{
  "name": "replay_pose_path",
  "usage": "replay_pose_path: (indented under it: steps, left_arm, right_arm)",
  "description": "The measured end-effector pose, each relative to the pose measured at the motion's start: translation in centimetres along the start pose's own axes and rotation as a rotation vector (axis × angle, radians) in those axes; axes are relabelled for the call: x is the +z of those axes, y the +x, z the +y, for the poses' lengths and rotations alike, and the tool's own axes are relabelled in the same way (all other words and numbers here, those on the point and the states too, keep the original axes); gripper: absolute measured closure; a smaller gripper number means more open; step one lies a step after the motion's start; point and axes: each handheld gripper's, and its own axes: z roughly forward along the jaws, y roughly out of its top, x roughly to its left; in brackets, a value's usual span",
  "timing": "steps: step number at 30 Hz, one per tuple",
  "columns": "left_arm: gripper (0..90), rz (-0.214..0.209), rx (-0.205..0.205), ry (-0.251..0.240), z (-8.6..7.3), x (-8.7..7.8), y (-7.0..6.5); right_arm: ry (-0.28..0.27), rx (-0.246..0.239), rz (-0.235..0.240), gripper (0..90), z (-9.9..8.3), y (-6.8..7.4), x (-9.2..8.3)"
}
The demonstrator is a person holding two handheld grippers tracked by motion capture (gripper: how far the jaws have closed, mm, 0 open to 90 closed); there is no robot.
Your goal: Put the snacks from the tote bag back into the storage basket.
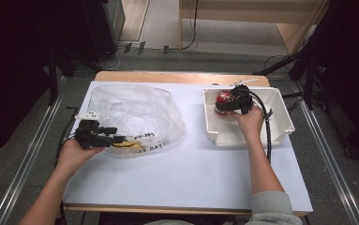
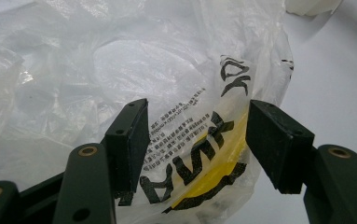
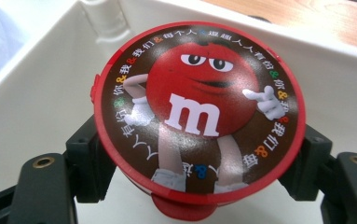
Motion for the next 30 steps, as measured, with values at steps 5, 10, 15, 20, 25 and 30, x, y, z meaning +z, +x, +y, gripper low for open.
replay_pose_path:
  steps: [5, 10, 15, 20, 25, 30]
  left_arm:
    - [40.5, 0.0, -0.002, -0.002, 0.0, 0.0, 0.1]
    - [40.5, 0.001, 0.001, 0.0, 0.0, 0.0, 0.0]
    - [40.5, 0.002, 0.002, 0.001, 0.0, 0.0, 0.0]
    - [40.5, 0.001, 0.005, 0.002, 0.0, 0.0, 0.0]
    - [40.5, 0.0, 0.005, 0.01, 0.0, 0.1, 0.0]
    - [40.4, 0.0, 0.006, 0.01, 0.0, 0.1, 0.0]
  right_arm:
    - [0.014, 0.001, 0.003, 26.1, -0.1, 0.0, 0.3]
    - [0.026, -0.008, -0.001, 26.1, -0.2, 0.0, 0.6]
    - [0.027, -0.015, -0.006, 26.1, -0.3, 0.1, 0.9]
    - [0.023, -0.033, -0.003, 26.1, -0.5, 0.1, 1.0]
    - [0.015, -0.055, 0.003, 26.0, -0.6, 0.0, 1.0]
    - [0.025, -0.063, -0.001, 25.5, -0.7, 0.1, 1.1]
